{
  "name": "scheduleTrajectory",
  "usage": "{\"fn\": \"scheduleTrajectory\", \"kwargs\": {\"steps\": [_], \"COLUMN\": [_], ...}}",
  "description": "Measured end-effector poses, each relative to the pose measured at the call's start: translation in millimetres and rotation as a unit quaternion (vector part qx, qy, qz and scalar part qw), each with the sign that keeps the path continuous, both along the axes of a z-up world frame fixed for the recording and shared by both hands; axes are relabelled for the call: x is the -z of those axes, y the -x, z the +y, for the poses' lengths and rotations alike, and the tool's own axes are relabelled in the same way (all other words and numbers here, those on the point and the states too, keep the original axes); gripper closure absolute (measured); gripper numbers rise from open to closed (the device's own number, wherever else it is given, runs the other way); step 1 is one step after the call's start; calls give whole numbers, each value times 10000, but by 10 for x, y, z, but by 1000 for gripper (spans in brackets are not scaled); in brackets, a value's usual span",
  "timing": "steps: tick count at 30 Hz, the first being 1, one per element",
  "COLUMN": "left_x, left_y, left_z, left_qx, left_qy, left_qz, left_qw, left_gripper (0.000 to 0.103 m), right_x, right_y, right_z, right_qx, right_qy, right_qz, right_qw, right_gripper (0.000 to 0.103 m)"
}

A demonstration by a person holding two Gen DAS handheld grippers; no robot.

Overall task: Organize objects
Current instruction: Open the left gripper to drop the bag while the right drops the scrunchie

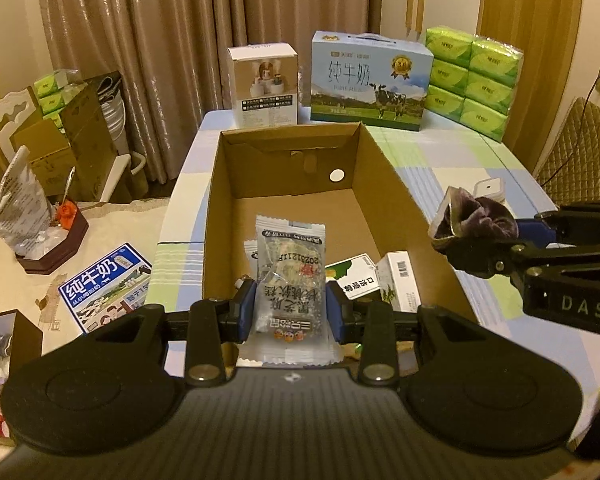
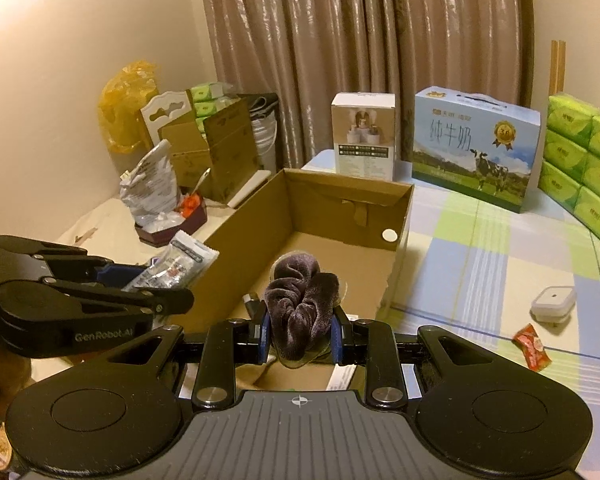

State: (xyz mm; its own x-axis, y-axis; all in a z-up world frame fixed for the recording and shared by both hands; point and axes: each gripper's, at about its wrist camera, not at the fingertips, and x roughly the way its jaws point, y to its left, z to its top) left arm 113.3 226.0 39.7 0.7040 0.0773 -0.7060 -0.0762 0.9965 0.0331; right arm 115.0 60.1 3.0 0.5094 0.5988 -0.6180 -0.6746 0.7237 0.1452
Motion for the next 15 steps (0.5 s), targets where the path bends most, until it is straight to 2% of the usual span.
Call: {"fn": "scheduleTrajectory", "kwargs": {"steps": [8, 9, 10, 15], "left_x": [179, 201, 221, 195], "left_y": [-268, -291, -318, -302], "left_z": [98, 118, 133, 233], "left_qx": [51, 23, -20, -147], "left_qy": [12, 38, 44, 35], "left_qz": [78, 68, 75, -33], "left_qw": [10000, 10000, 10000, 9999], "left_gripper": [70, 66, 56, 55], "right_x": [119, 127, 135, 166], "right_y": [-185, -193, -199, -228], "right_z": [67, 68, 64, 49], "right_qx": [88, 96, 103, 137], "right_qy": [4, 3, 5, -19], "right_qz": [123, 136, 144, 186], "right_qw": [9999, 9999, 9998, 9997], "right_gripper": [78, 78, 78, 78]}}
